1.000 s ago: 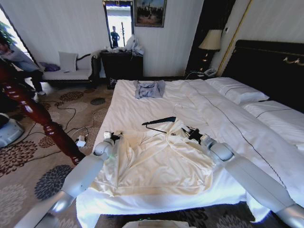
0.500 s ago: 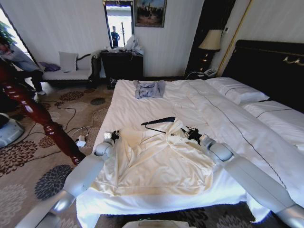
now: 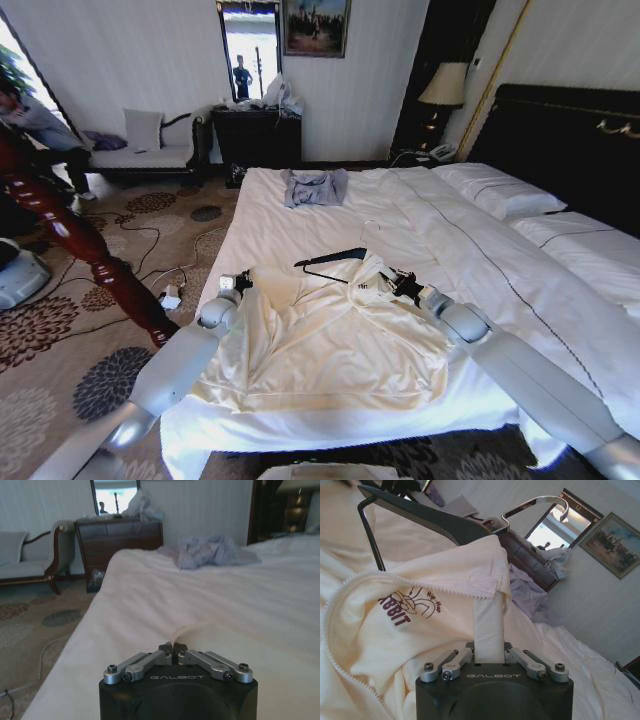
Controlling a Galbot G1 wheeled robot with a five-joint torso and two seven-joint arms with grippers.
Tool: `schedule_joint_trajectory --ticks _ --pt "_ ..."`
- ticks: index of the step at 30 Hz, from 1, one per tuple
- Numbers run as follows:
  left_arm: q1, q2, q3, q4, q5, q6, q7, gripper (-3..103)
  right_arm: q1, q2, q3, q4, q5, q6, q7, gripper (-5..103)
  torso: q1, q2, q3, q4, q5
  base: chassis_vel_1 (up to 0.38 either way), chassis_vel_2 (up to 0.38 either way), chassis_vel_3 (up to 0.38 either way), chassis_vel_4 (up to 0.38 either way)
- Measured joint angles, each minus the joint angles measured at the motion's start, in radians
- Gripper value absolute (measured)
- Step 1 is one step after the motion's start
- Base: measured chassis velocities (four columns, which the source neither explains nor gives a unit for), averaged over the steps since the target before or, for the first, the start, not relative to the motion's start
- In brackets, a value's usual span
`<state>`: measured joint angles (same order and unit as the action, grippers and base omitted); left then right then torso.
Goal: Pick up the clothes from the bed and hang them on the clothes hanger.
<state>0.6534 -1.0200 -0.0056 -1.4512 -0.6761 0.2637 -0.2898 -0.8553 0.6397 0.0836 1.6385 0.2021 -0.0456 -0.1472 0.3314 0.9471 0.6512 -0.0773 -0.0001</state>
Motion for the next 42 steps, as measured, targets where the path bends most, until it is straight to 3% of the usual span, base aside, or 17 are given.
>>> schedule_joint_trajectory --ticks 9,14,22,33,37,42 --pt "0.005 0.087 -0.022 -0.165 -0.1 0.003 -0.026 0 -0.01 -0.006 -0.013 -0.016 -0.056 0.015 -0.011 18 0.0 0.0 0.0 0.0001 -0.0001 0.0 0.0 0.0 0.0" --pt "0.025 0.163 -0.02 -0.354 -0.162 0.009 -0.037 0 0.026 0.01 -0.044 -0.033 -0.064 -0.005 -0.005 18 0.0 0.0 0.0 0.0002 0.0003 0.0 0.0 0.0 0.0" --pt "-0.01 0.201 0.022 -0.525 -0.204 0.009 -0.037 0 0.069 0.015 -0.083 -0.048 -0.053 -0.032 0.002 18 0.0 0.0 0.0 -0.0001 0.0003 0.0 0.0 0.0 0.0" --pt "-0.102 0.18 0.13 -0.548 -0.246 0.019 -0.033 0 0.162 0.041 -0.176 -0.061 -0.015 -0.07 0.017 18 0.0 0.0 0.0 0.0003 0.0003 0.0 0.0 0.0 0.0" --pt "-0.22 0.102 0.266 -0.525 -0.289 0.029 -0.038 0 0.208 0.066 -0.222 -0.092 0.006 -0.082 0.02 18 0.0 0.0 0.0 0.0 0.0004 0.0 0.0 0.0 0.0" --pt "-0.314 0.02 0.368 -0.484 -0.302 0.033 -0.038 0 0.219 0.07 -0.231 -0.099 0.024 -0.082 0.016 18 0.0 0.0 0.0 -0.0004 0.0004 0.0 0.0 0.0 0.0"
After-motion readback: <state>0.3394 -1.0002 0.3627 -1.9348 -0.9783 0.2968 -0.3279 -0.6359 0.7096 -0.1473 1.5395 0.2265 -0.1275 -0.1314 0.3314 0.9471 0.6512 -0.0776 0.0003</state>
